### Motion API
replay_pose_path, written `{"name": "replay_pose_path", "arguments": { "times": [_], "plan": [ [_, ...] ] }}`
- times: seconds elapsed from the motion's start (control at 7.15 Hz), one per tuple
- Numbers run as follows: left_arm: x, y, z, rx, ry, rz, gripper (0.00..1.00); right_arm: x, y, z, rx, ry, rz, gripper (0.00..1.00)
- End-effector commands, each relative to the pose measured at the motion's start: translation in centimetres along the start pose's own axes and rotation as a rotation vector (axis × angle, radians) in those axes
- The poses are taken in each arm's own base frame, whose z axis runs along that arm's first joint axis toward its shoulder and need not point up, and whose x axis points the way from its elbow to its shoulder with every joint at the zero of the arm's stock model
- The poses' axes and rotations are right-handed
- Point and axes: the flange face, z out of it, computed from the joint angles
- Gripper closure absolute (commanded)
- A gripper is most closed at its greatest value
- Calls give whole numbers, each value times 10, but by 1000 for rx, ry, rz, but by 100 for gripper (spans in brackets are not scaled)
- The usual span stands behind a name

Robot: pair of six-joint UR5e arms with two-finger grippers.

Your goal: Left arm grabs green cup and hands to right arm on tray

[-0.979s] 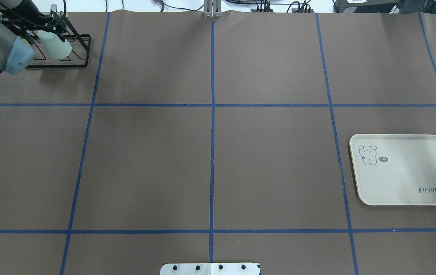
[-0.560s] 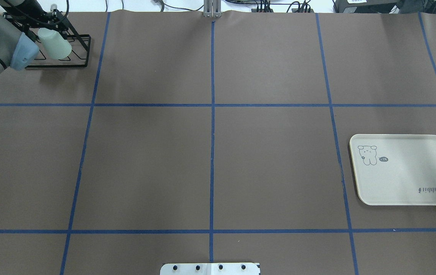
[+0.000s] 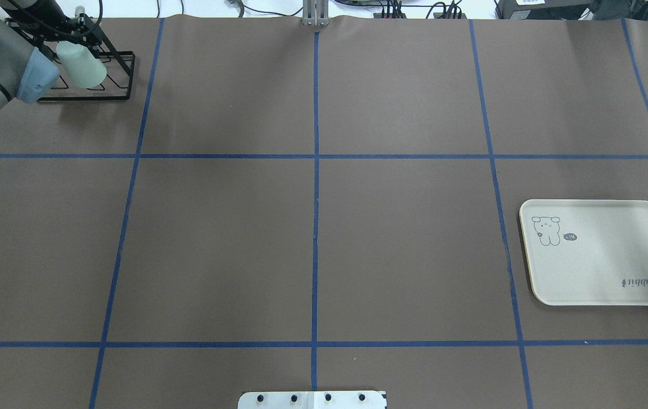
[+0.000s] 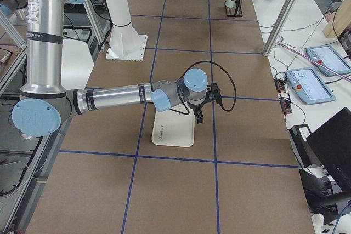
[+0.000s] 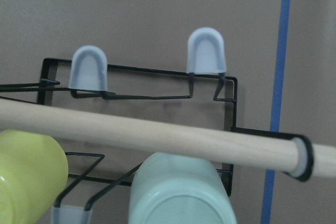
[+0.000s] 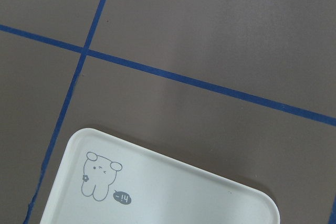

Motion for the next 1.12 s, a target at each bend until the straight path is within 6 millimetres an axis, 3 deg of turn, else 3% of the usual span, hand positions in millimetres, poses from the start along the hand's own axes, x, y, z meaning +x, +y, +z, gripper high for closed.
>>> {"name": "replay_pose_path", "arguments": {
  "times": [0.0, 0.56, 0.84, 0.98],
  "plan": [
    [1, -2, 1, -2, -2, -2, 2, -1, 0, -1, 2, 0, -2, 1],
    [-1, -3, 2, -5, -5, -5, 9, -1, -1, -1, 3, 1, -3, 1],
    [-4, -5, -1, 0, -4, -9, 21, -1, -1, -1, 3, 1, -3, 1],
    [-9, -9, -5, 6, -4, -16, 32, -1, -1, -1, 2, 1, -2, 1]
  ]
}}
